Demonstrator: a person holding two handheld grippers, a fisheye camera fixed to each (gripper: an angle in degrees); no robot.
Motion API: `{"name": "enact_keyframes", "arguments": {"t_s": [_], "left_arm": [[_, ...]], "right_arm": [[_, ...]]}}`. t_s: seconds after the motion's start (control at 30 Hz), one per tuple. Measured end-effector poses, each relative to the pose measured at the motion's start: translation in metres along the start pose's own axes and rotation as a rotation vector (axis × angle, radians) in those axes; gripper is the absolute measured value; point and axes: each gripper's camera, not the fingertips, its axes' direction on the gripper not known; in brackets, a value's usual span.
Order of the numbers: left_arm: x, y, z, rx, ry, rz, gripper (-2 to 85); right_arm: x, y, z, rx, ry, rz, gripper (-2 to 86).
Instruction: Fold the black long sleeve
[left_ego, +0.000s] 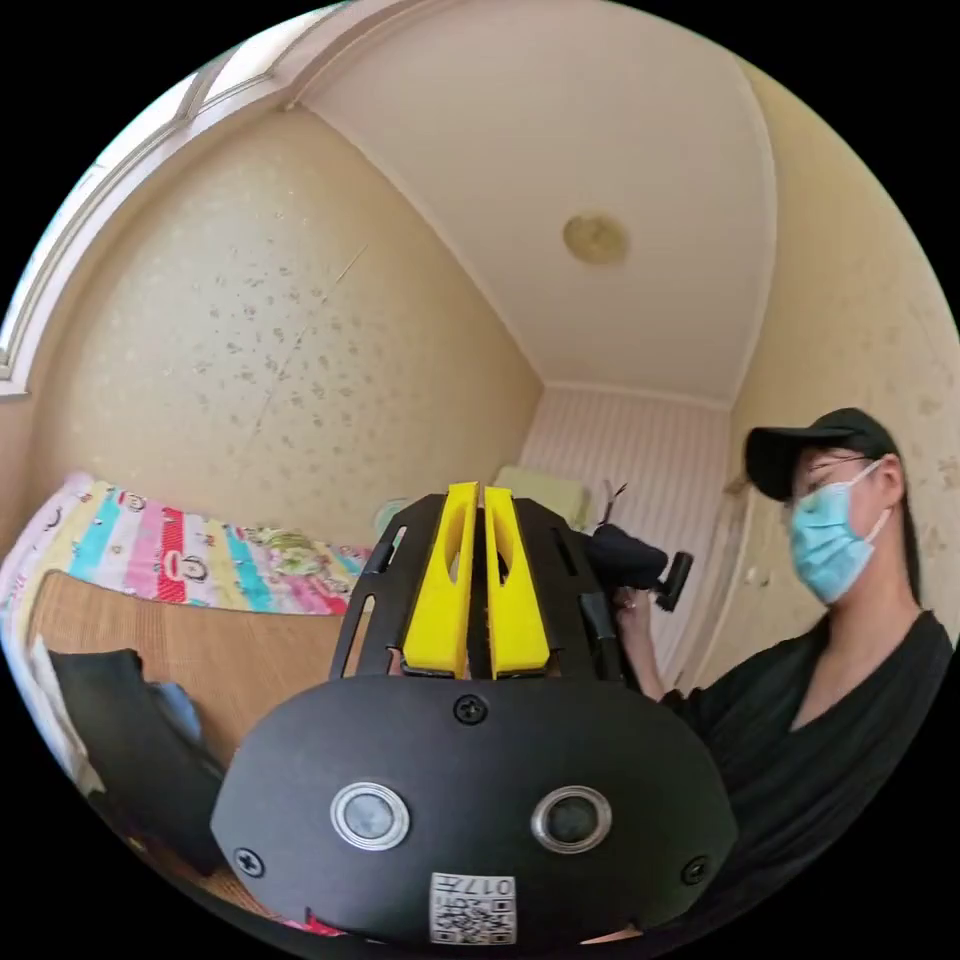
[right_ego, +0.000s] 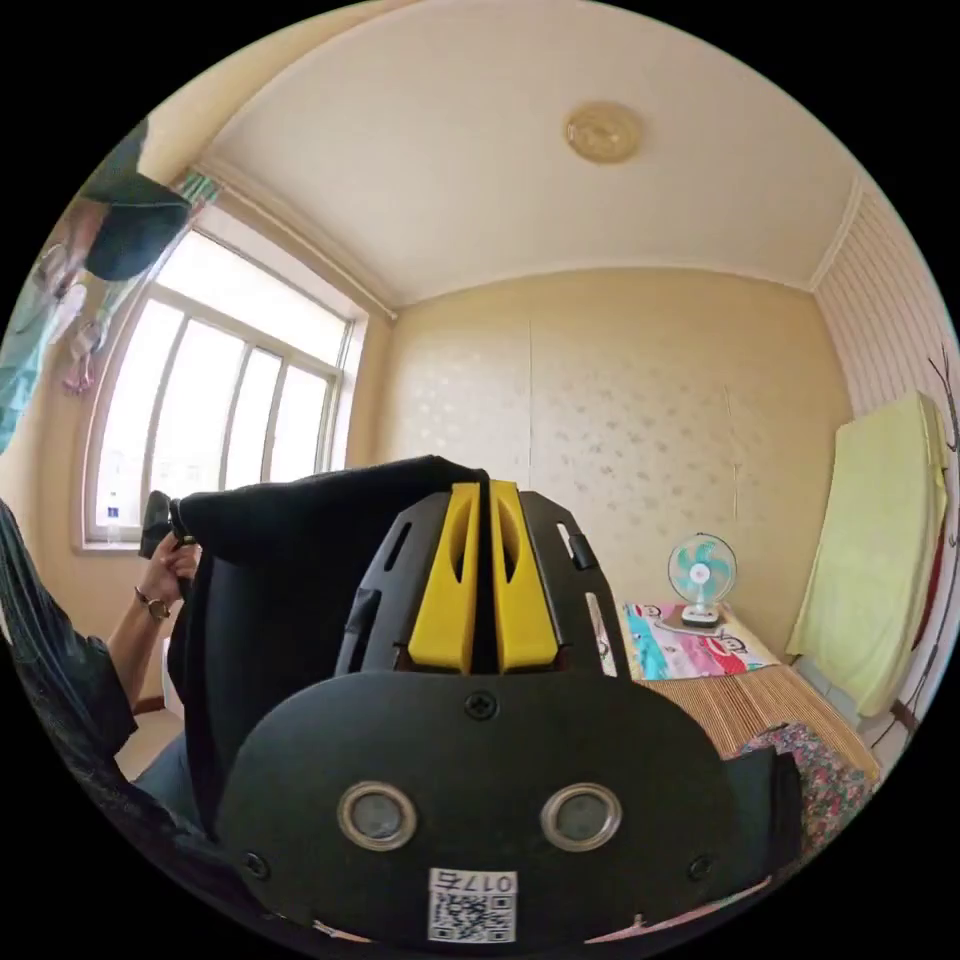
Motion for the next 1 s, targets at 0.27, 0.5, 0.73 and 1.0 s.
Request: {"name": "enact_keyframes", "arguments": {"t_s": [0.27, 0.5, 0.73, 1.0], "left_arm": [[-0.144, 0.059, 0.195, -0.515, -0.231, -0.343, 9.1], [-0.075, 0.234, 0.188, -0.836, -0.543, -0.289, 14.5], [-0.048, 0.295, 0.155, -0.965, -0.667, -0.291, 8.3], [-0.069, 0.158, 0.008, -0.394, -0.977, -0.482, 6.0]], "right_arm": [[0.090, 0.112, 0.294, -0.834, 0.061, 0.210, 6.8], [-0.025, 0.309, 0.240, -1.103, 0.142, 0.224, 11.2], [-0.075, 0.348, 0.179, -1.112, 0.254, 0.183, 4.7], [0.094, 0.203, 0.054, -0.464, 0.659, 0.634, 4.2]]}}
